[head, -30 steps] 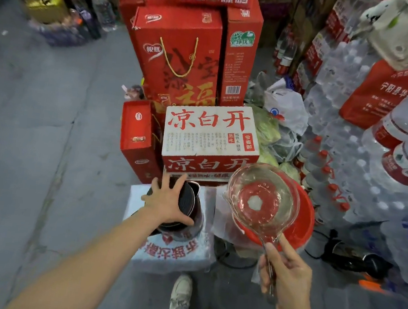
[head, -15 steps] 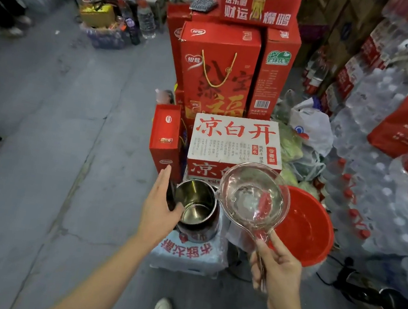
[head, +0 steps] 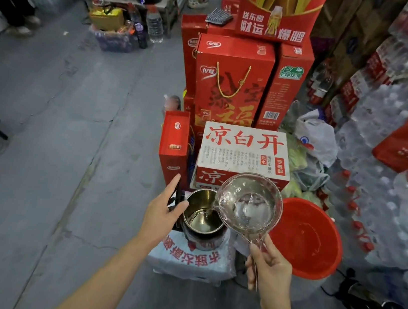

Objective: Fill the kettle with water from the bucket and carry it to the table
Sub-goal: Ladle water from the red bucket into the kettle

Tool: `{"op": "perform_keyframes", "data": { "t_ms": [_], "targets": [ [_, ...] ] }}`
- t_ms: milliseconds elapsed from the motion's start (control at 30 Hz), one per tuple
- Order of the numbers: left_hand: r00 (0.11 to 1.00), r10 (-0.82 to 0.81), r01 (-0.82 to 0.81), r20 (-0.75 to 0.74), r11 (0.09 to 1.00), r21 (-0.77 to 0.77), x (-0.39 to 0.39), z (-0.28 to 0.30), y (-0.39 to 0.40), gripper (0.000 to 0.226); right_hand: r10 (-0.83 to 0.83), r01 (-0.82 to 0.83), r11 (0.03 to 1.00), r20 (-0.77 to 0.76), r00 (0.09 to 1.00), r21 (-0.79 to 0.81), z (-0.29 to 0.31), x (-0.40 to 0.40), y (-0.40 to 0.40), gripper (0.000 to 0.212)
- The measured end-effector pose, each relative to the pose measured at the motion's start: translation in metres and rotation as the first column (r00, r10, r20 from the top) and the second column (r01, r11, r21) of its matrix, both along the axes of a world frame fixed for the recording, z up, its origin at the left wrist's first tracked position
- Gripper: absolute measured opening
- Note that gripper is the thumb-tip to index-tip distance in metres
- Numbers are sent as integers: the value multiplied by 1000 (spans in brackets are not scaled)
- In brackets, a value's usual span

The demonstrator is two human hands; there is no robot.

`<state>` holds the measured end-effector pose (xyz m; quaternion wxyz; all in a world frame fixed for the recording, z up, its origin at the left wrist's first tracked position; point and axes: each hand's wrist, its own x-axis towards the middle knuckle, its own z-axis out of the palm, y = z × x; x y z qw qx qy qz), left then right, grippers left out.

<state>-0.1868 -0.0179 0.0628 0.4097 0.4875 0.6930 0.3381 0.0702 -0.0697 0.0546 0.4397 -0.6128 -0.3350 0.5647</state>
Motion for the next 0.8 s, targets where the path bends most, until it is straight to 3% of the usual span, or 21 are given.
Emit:
{"op": "perform_keyframes", "data": {
  "t_ms": [800],
  "targets": [
    [973, 24, -16, -228, 999, 37, -9, 11, -3, 72, 29, -44, 999, 356, 934, 33, 6, -17, -1, 63]
  ]
}}
